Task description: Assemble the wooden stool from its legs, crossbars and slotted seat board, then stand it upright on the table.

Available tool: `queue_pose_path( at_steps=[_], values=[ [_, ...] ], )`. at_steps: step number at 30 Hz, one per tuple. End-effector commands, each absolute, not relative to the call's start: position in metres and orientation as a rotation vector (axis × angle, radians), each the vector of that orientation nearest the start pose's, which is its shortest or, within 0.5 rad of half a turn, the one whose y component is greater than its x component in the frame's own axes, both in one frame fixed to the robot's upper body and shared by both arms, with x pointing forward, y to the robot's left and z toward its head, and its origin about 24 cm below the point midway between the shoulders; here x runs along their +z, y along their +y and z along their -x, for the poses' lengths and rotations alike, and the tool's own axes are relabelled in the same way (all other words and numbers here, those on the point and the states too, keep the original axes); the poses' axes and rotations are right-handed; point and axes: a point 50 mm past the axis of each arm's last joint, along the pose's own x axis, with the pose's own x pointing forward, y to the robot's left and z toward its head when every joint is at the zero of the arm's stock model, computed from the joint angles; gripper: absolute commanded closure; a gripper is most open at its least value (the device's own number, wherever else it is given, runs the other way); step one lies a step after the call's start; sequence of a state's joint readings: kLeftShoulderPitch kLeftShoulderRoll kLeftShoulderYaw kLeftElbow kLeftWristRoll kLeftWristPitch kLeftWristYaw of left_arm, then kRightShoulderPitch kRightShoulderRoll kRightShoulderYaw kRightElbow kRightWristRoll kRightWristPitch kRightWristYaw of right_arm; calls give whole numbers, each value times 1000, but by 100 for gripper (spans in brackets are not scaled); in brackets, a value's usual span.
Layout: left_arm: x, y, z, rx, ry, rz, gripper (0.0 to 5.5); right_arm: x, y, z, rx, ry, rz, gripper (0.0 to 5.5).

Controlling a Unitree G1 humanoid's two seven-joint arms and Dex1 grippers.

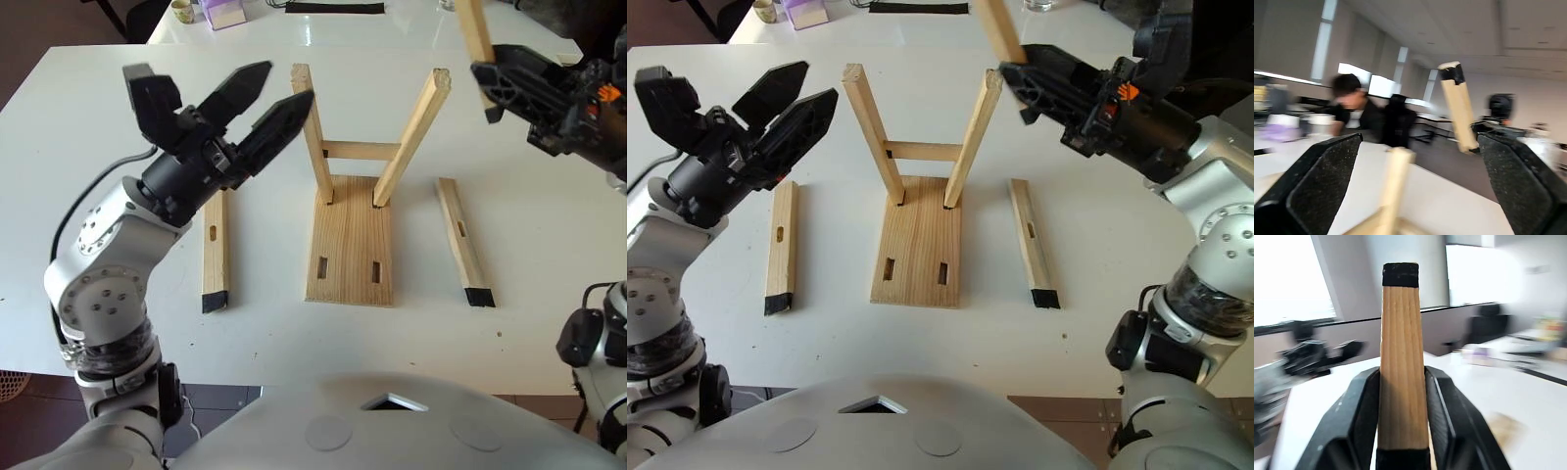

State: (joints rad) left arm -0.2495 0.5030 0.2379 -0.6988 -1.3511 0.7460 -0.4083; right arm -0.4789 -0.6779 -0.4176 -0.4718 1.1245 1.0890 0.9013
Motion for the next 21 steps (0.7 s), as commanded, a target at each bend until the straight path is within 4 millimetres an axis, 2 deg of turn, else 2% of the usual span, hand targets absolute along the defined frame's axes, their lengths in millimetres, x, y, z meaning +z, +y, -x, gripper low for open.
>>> queue_pose_path(
  at_steps=[1,2,8,11,17,21],
  values=[
    [230,128,-200,-1316,-126,396,48,251,-174,-219,1491,41,-124,420],
    [229,127,-202,-1330,-112,389,26,250,-171,-219,1514,54,-122,420],
    [225,116,-202,-1438,-61,361,23,235,-161,-219,1574,126,-94,420],
    [224,116,-204,-1449,-51,345,23,234,-159,-221,1582,125,-94,420],
    [227,119,-195,-1549,-90,372,113,229,-157,-225,1593,146,-77,420],
    [225,119,-195,-1545,-97,369,167,229,-157,-228,1595,157,-63,420]
  ],
)
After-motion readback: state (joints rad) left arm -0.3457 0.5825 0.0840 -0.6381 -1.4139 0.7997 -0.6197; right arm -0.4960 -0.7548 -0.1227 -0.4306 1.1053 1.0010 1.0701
